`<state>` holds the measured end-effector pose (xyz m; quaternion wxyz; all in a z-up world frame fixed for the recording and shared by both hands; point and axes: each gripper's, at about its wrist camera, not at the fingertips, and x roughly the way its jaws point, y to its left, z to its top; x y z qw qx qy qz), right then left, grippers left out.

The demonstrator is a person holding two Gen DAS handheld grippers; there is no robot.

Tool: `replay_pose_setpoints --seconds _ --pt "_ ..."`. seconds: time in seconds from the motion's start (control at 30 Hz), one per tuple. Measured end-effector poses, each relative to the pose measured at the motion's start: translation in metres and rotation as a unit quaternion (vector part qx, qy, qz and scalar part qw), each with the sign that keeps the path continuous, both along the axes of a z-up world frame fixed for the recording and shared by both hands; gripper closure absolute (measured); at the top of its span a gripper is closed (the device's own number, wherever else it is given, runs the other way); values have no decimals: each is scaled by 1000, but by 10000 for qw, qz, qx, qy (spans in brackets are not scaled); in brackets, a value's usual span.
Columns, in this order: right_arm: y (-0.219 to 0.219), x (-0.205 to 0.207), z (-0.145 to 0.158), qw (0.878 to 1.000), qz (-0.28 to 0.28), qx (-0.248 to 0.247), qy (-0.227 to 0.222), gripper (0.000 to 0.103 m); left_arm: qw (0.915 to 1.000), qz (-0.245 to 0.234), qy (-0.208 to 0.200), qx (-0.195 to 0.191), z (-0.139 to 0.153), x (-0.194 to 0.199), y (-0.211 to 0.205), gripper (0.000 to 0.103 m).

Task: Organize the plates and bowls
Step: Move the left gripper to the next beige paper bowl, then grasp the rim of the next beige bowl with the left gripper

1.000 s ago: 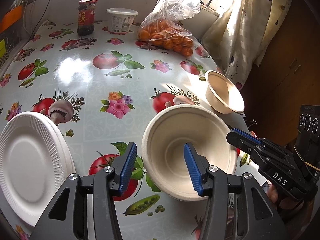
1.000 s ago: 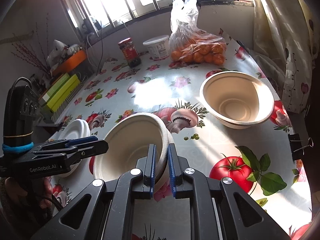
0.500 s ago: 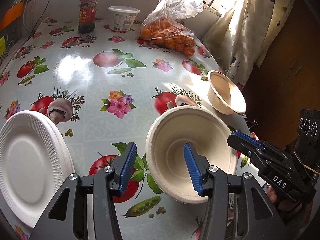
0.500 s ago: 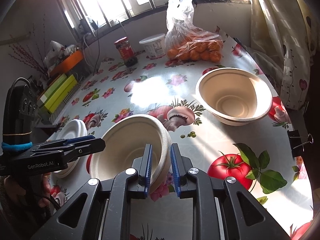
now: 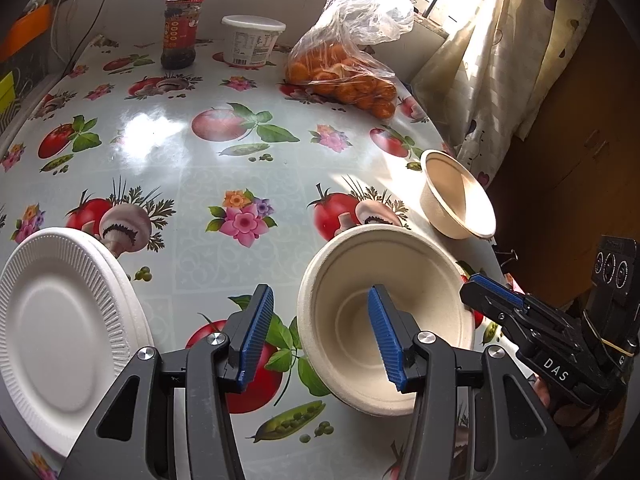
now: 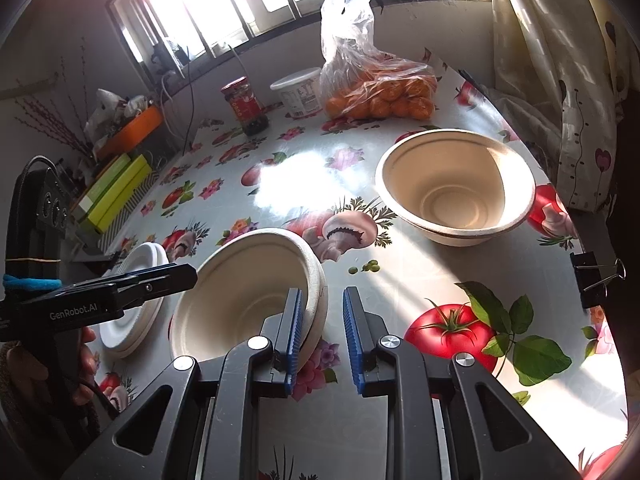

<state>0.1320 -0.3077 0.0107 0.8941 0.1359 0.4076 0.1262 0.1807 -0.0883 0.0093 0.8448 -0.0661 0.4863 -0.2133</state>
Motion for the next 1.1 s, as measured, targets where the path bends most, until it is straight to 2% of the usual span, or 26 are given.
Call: replay_pose_setpoints --seconds 0.4,0.6,0.77,0.87,1.1 --pt "-21 -1 15 9996 -174 52 -202 80 9998 -104 -134 -78 18 8 -13 53" --pt "-52 1 27 9980 -503 -92 -367 71 9991 -327 -124 -233 28 23 -38 53" --pt "-86 10 34 9954 -849 -123 -422 70 9982 -475 -47 -370 33 37 -63 53" --pt "-104 20 35 9940 -1012 -137 -399 69 9980 -551 -65 -318 34 45 -79 53" --pt "-127 41 31 9928 -1123 -263 -310 69 9974 -589 106 -401 29 64 -105 53"
